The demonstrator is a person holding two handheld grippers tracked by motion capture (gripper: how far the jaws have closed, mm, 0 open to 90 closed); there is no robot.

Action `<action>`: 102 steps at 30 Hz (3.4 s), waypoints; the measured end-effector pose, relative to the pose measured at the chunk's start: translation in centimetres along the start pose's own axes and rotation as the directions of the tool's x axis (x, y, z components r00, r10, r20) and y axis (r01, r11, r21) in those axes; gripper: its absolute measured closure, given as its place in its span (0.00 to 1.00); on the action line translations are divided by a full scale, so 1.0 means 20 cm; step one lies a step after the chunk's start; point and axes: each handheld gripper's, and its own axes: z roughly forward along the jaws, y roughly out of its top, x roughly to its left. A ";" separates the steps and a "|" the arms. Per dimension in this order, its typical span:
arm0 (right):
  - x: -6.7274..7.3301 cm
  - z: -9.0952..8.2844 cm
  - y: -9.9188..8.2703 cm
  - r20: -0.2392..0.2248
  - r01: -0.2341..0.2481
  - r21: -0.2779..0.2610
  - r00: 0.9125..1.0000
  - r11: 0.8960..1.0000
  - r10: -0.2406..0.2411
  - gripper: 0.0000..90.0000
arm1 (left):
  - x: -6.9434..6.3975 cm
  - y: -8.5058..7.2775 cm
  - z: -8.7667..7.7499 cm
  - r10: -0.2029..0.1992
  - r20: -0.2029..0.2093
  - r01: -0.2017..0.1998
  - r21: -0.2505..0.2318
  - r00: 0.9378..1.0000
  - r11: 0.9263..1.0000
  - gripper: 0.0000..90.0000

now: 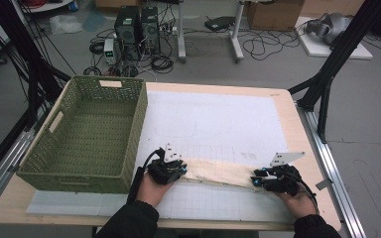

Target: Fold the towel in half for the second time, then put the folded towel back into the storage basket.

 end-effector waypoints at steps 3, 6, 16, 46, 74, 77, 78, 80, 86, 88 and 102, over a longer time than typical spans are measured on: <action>0.01 -0.01 -0.02 0.004 0.008 -0.003 1.000 1.000 -0.008 0.71 | 0.00 0.00 0.00 0.007 -0.005 -0.007 -0.002 1.000 1.000 0.85; 0.01 -0.02 -0.04 0.005 0.006 -0.018 1.000 1.000 -0.006 0.71 | -0.01 -0.01 0.00 0.010 -0.007 -0.010 -0.003 1.000 1.000 0.85; 0.01 -0.01 -0.04 0.009 0.013 -0.010 1.000 1.000 -0.013 0.70 | -0.01 -0.01 0.00 0.022 -0.007 -0.022 -0.005 1.000 1.000 0.85; 0.04 -0.03 -0.01 0.036 0.004 -0.021 0.999 1.000 -0.003 0.62 | -0.02 -0.01 0.00 0.029 -0.020 -0.030 -0.013 0.999 0.999 0.84; 0.05 -0.10 0.00 0.039 -0.022 -0.114 0.999 0.993 0.027 0.56 | -0.01 0.01 -0.03 -0.024 -0.017 0.023 -0.046 1.000 0.999 0.71; 0.04 -0.10 0.01 0.048 -0.042 -0.125 0.998 0.991 0.048 0.57 | 0.01 0.02 -0.05 -0.051 -0.017 0.050 -0.066 0.999 0.997 0.69; 0.04 -0.10 0.01 0.047 -0.054 -0.123 0.997 0.991 0.061 0.57 | 0.01 0.03 -0.05 -0.056 -0.016 0.055 -0.073 0.998 0.996 0.69; 0.03 -0.10 0.01 0.054 -0.061 -0.117 0.996 0.991 0.067 0.59 | 0.02 0.03 -0.06 -0.062 -0.024 0.060 -0.080 0.998 0.995 0.68; 0.00 -0.07 -0.02 0.078 -0.097 -0.066 0.992 0.993 0.102 0.61 | 0.03 0.01 -0.06 -0.067 -0.037 0.065 -0.050 0.997 0.997 0.66; -0.01 -0.06 -0.03 0.082 -0.111 -0.044 0.990 0.993 0.114 0.60 | 0.03 0.00 -0.04 -0.067 -0.044 0.067 -0.018 0.997 0.998 0.65; -0.02 -0.04 -0.06 0.095 -0.148 -0.017 0.984 0.989 0.149 0.53 | 0.04 -0.03 -0.02 -0.097 -0.066 0.099 0.020 0.993 0.995 0.53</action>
